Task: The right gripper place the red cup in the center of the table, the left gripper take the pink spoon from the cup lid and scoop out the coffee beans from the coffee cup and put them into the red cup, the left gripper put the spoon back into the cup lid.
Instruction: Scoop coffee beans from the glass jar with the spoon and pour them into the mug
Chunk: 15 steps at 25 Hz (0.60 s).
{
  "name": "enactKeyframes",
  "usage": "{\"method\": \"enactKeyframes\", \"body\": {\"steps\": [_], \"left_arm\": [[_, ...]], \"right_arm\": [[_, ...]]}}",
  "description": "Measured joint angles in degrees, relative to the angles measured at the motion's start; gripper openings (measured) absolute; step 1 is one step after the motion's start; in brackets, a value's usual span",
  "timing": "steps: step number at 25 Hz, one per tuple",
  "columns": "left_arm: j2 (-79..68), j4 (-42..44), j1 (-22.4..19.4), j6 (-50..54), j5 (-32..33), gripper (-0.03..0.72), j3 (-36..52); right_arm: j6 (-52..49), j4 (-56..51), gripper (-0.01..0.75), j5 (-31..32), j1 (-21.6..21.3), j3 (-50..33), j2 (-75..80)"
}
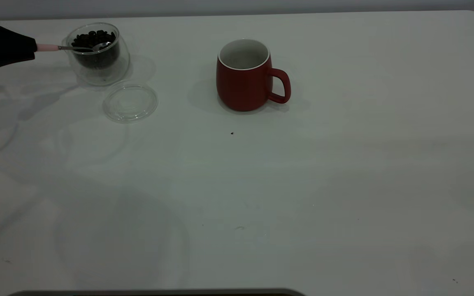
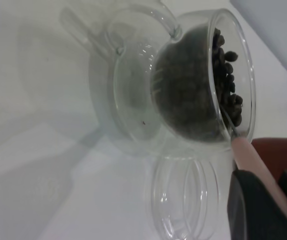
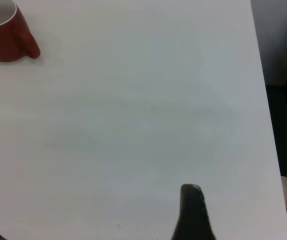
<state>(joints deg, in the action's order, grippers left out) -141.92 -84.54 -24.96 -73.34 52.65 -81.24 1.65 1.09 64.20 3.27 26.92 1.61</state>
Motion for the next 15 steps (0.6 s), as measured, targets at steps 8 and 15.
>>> {"method": "enactKeyframes", "body": {"steps": [8,15], "left_arm": [[-0.2,-0.6,0.0,4.1,0.0,0.128,0.0],[-0.2,-0.6,-1.0,8.3,0.1,0.128,0.0]], "right_arm": [[0.0,0.0,0.585,0.0,0.0,0.0,0.0],[0.0,0.0,0.585,0.0,0.0,0.0,0.0]]}}
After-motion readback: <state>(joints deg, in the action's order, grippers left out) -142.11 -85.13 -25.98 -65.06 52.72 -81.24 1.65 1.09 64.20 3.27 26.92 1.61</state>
